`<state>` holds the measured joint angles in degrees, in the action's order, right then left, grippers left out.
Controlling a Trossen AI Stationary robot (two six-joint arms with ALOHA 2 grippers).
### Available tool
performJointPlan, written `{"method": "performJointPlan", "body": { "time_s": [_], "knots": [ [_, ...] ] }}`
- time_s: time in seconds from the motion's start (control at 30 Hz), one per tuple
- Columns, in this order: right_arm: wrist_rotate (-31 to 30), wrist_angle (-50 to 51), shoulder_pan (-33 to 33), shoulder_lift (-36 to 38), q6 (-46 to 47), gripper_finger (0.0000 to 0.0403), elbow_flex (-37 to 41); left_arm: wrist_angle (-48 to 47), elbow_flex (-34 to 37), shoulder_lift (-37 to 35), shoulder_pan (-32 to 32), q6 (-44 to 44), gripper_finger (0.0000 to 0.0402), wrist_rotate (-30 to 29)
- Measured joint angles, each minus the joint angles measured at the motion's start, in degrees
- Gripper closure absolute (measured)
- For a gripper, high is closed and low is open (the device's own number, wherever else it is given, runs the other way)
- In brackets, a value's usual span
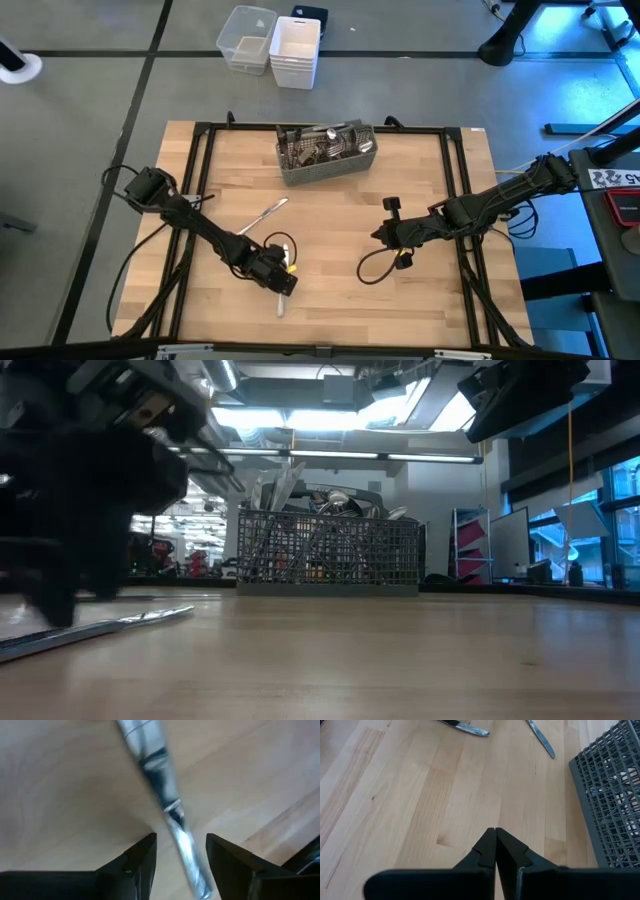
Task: Sort silverware
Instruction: Put the silver table knife into the gray silverware organizer
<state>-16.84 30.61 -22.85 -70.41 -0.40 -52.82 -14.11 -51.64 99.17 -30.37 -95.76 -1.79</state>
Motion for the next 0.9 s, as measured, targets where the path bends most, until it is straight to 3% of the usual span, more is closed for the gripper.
{"method": "performJointPlan", "body": {
  "time_s": [0.43,0.63,0.9],
  "knots": [
    [0.0,-0.1,0.0,0.0,-0.1,0.0393,0.0,-0.1,-0.1,1.1,2.5,-5.5,0.0267,1.5],
    [0.0,-0.1,0.0,0.0,-0.1,0.0393,0.0,-0.1,0.0,0.9,3.3,-4.7,0.0274,5.7],
    [0.0,0.0,0.0,0.0,-0.1,0.0393,0.0,-0.2,0.1,0.2,3.3,-6.1,0.0275,4.1]
  ]
}}
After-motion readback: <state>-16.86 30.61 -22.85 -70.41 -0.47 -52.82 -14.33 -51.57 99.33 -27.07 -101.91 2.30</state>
